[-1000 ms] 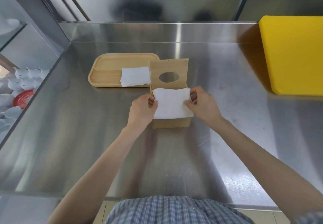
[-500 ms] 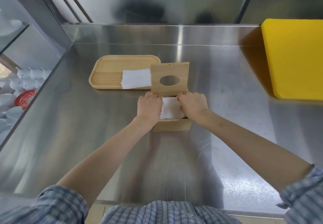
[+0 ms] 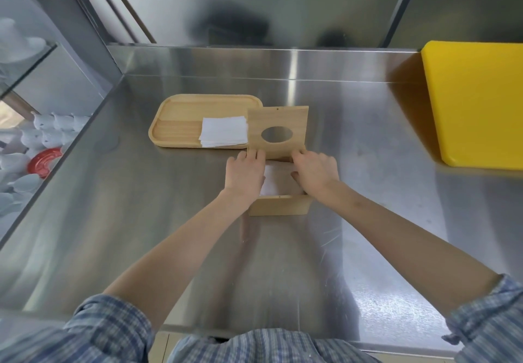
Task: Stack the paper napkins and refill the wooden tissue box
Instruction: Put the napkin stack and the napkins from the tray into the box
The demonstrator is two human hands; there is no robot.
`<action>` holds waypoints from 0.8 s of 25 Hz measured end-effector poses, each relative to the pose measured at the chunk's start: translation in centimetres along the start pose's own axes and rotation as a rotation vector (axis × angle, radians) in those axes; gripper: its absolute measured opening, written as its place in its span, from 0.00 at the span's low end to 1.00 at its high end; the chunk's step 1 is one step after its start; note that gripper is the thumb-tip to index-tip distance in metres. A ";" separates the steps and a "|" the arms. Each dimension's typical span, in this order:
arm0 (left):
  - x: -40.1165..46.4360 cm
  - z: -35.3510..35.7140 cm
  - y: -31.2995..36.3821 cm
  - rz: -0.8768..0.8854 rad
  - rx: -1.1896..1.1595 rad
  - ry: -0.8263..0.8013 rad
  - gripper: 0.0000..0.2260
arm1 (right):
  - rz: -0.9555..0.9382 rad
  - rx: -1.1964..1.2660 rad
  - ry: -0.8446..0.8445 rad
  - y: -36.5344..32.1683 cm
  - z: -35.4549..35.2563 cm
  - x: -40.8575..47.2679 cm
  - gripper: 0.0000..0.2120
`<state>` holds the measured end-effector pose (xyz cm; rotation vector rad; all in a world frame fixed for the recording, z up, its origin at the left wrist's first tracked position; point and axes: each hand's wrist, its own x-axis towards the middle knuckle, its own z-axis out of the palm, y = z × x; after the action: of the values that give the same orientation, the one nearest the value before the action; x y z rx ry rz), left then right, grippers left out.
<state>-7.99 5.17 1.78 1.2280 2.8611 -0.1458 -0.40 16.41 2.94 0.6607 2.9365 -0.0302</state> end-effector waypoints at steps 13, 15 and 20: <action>1.5 -0.2 -0.3 0.274 0.336 -0.306 0.16 | -0.232 -0.333 -0.347 -1.0 -0.3 1.6 0.11; 1.6 -0.1 -0.3 0.283 0.333 -0.321 0.16 | -0.231 -0.347 -0.372 -1.0 -0.2 1.8 0.11; 1.0 -1.0 -1.0 0.271 0.058 -0.234 0.16 | -0.263 -0.190 -0.290 -0.7 -0.4 1.2 0.12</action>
<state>-9.38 5.24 2.76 1.4836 2.4838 -0.3416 -1.81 16.30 3.16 0.2192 2.6789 0.1154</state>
